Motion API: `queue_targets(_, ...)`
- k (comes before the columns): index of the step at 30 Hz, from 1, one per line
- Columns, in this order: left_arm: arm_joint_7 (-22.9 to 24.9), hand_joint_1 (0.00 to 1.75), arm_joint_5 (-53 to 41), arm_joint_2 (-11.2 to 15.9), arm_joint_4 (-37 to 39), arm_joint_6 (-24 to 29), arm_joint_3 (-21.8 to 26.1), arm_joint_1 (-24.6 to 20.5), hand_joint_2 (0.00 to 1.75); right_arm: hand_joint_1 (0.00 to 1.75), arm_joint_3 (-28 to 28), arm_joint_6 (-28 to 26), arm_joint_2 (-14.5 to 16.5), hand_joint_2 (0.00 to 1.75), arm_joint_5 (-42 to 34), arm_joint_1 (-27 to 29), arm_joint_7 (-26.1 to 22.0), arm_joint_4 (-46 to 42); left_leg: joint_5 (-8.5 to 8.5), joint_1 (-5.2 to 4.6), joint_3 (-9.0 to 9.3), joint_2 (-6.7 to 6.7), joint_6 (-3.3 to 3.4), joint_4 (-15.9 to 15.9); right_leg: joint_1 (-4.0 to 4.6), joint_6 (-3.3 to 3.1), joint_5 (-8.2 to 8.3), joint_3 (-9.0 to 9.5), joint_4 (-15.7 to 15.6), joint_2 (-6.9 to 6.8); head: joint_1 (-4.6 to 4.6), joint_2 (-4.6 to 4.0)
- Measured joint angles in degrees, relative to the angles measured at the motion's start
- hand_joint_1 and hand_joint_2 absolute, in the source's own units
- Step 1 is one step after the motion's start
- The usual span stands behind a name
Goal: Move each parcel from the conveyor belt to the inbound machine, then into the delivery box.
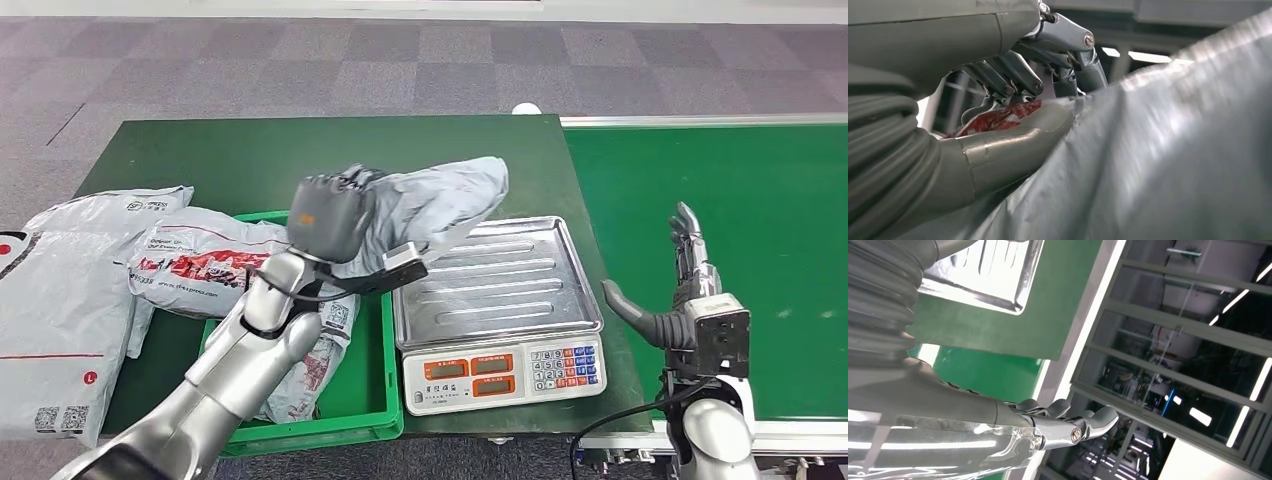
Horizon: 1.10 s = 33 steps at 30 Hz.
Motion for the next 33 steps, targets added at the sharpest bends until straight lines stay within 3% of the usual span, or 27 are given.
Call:
queue_targets(6, 1.0, 1.75, -5.0, 4.3, -16.4, 4.2, 11.4, 15.6, 1.75, 0.0, -1.1, -0.8, 0.0, 1.75, 0.2, 2.2, 0.0, -0.4, -0.15, 0.03, 0.0, 0.02, -0.05, 0.0, 0.02, -0.06, -0.17, -0.04, 0.0, -0.01, 0.0, 0.0)
queue_targets(16, 0.8, 1.75, -4.3, 7.5, -30.1, 9.2, 22.3, 29.2, 1.75, 0.0, -3.1, -1.5, -0.1, 1.75, -0.1, 6.3, -0.3, -2.6, -0.3, 0.03, 0.05, -0.01, -0.02, 0.0, 0.02, -0.05, -0.28, 0.04, 0.0, -0.06, 0.01, 0.0)
queue_targets(22, 0.0, 1.75, -4.0, 8.1, -33.4, 9.4, 25.2, 32.6, 1.75, 0.0, -3.7, -1.7, -0.1, 1.75, -0.2, 7.2, -0.3, -3.5, -0.3, 0.03, 0.04, -0.04, -0.01, 0.0, 0.02, -0.04, -0.31, 0.07, 0.0, -0.14, 0.0, 0.0)
queue_targets(33, -0.1, 1.75, -4.1, 8.1, -34.8, 9.4, 26.1, 33.6, 1.75, 0.0, -3.8, -1.7, -0.1, 1.75, -0.2, 7.5, -0.3, -4.1, -0.3, 0.03, 0.07, -0.04, -0.02, 0.0, 0.02, -0.04, -0.3, 0.11, 0.0, -0.13, 0.01, 0.0)
